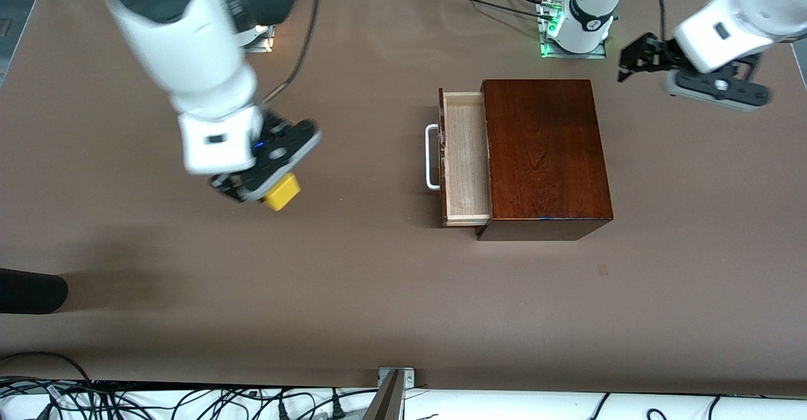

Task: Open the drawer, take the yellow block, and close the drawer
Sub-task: 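Lift the cube out with the right gripper while the left gripper approaches, then push the drawer shut with the left gripper while the right gripper sets the cube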

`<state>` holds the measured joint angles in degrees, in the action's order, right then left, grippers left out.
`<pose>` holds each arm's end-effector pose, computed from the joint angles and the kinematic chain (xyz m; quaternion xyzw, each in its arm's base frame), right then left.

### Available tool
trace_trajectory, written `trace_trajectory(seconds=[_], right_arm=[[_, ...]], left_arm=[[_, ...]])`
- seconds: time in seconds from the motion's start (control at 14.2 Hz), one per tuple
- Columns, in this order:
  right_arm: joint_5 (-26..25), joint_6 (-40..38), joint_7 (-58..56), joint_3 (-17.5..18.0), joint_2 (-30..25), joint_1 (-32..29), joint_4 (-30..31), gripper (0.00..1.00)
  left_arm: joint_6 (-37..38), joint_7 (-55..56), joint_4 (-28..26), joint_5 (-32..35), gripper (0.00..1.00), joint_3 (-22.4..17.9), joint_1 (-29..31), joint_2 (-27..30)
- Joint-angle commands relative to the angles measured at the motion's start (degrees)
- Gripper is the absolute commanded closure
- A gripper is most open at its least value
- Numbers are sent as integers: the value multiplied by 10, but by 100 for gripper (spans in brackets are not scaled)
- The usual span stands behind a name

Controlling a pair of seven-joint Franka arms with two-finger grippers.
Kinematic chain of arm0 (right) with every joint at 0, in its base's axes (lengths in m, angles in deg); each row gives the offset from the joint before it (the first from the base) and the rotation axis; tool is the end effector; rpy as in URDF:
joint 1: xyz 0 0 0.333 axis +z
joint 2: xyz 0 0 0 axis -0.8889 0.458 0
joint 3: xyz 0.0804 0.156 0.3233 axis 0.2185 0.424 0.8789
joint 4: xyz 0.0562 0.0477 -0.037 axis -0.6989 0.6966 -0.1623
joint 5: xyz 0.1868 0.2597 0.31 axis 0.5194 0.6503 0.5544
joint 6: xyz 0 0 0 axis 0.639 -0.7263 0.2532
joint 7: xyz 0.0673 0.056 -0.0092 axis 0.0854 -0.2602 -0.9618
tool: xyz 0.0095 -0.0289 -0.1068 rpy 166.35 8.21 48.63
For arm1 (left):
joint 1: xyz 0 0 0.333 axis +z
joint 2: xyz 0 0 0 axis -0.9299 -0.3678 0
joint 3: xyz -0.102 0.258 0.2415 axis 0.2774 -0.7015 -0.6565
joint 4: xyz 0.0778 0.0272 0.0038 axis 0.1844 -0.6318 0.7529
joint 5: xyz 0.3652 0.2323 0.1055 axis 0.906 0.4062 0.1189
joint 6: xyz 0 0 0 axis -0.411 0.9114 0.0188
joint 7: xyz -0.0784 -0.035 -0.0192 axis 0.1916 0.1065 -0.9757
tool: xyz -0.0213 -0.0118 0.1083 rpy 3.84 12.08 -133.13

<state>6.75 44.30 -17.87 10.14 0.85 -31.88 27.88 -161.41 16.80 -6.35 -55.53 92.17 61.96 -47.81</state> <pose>0.7142 0.3207 0.6306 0.9052 0.4181 0.0638 0.0416 0.5596 -0.1325 0.6683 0.9814 -0.1576 -0.1031 0.0376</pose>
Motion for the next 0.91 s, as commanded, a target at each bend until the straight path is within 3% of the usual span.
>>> trace_trajectory(seconds=[0.0,0.21,0.35,0.56,0.84], right_arm=[[27,12,5,9,-42,-54,80,100],[61,33,10,9,-83,-105,181,100],[61,77,22,8,-117,-127,267,100],[53,134,41,8,-159,-141,380,100],[53,210,97,7,-179,-156,500,100]], left_arm=[[17,-68,21,-31,0,16,-30,-34],[14,-64,27,-115,0,40,-72,-68],[15,-64,71,-132,0,43,-111,-111],[13,-61,138,-193,0,44,-120,-176],[-34,-158,140,-131,0,51,-162,-193]])
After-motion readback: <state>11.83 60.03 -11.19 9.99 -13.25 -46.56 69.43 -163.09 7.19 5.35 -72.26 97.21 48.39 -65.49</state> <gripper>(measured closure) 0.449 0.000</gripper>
